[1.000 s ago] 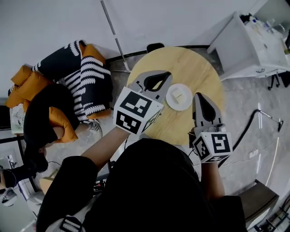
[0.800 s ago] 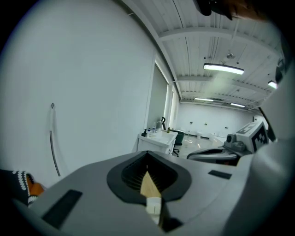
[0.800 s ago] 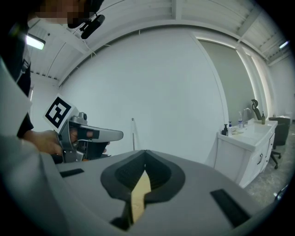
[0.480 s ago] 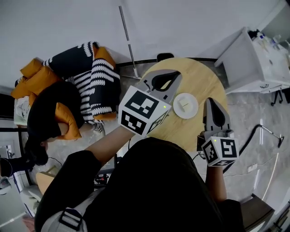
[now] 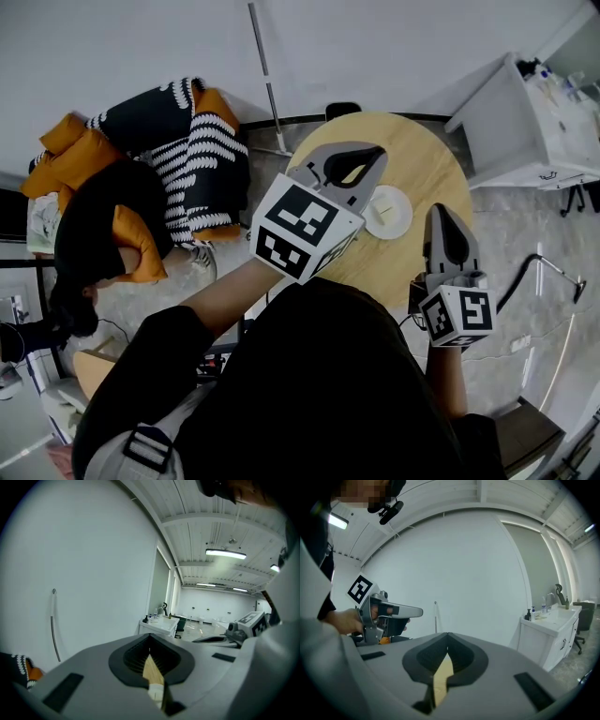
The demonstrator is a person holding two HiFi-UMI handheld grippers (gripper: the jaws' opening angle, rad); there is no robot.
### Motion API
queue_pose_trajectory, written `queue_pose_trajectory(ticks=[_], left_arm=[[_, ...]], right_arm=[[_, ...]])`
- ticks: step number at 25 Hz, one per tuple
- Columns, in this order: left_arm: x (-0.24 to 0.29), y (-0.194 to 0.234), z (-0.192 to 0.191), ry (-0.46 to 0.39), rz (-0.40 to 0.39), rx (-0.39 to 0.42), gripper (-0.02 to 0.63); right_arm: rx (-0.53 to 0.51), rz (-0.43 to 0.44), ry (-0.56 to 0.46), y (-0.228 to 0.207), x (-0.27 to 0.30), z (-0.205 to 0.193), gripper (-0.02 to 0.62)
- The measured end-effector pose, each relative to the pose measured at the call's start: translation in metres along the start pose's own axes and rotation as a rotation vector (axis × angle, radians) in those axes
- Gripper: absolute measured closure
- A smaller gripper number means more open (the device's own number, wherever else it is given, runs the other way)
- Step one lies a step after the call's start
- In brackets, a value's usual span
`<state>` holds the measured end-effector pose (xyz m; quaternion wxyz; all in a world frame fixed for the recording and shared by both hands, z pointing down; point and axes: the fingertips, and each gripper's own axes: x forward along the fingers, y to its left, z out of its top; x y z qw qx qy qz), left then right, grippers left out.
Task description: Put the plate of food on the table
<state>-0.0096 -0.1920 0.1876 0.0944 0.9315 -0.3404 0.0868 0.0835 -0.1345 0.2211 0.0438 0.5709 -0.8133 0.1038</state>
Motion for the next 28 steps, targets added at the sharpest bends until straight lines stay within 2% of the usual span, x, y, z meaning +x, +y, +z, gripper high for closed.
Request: queue_pose_trajectory(ticks=[28], left_arm=[[0.0002,-0.0033,-0.006,0.026,-0.003,-0.002,0.598]], right_arm=[[-0.003,-0.01,-0.024,0.0042,-0.004,0.0058,0.589]])
